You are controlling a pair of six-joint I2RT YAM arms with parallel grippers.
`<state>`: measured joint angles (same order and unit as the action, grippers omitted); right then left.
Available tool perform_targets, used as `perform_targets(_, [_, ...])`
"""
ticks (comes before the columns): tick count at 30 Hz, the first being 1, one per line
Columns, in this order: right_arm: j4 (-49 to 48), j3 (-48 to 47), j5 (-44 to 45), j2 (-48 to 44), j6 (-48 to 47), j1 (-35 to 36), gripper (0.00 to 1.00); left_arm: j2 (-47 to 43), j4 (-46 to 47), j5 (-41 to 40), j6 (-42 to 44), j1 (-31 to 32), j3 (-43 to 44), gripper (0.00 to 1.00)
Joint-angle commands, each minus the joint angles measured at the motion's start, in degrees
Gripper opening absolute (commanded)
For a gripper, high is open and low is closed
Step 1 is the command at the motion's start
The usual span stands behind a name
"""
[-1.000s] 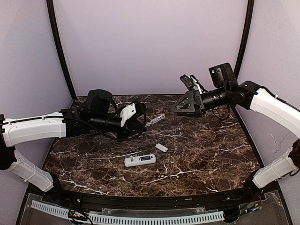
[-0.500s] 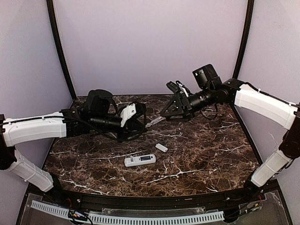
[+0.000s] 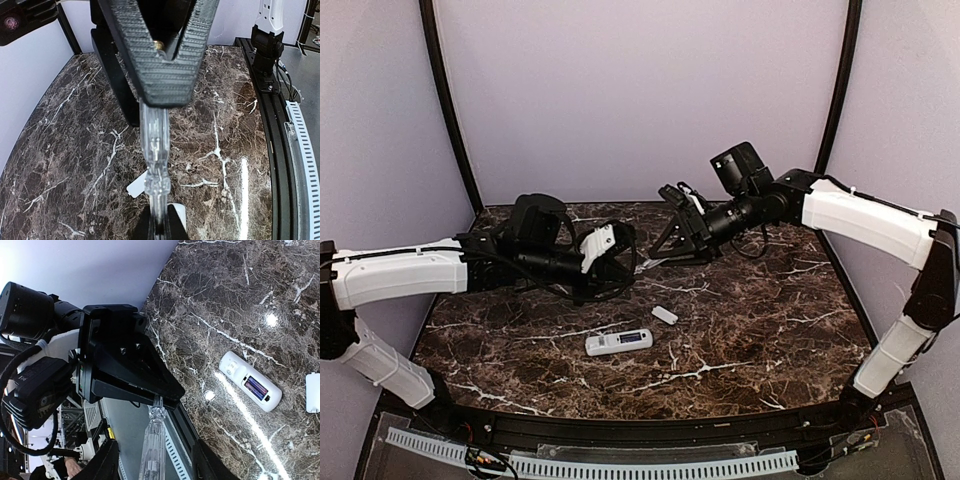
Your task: Unload the batteries from the remote control
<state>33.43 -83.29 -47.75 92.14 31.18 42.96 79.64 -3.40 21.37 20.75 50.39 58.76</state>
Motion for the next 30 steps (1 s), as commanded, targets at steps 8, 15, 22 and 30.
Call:
perform_targets(8, [1.7, -3.8, 2.1, 2.6, 0.2, 2.2, 0.43, 2.3, -2.4, -2.1, -1.8, -0.2, 2.7, 0.00])
perform_targets(15, [3.0, -4.2, 4.1, 4.0, -0.1, 2.9, 0.38, 2.4, -2.5, -2.8, -2.0, -0.2, 2.8, 0.00])
perform_targets(22, [3.3, -5.0, 5.1, 5.1, -0.5, 3.3, 0.36, 2.7, -3.0, -2.7, -2.0, -0.2, 3.0, 0.00])
perform_targets(30, [2.6, -5.1, 6.3, 5.4, -0.6, 3.6, 0.32, 3.4, -3.3, -2.8, -2.6, -0.1, 3.3, 0.00])
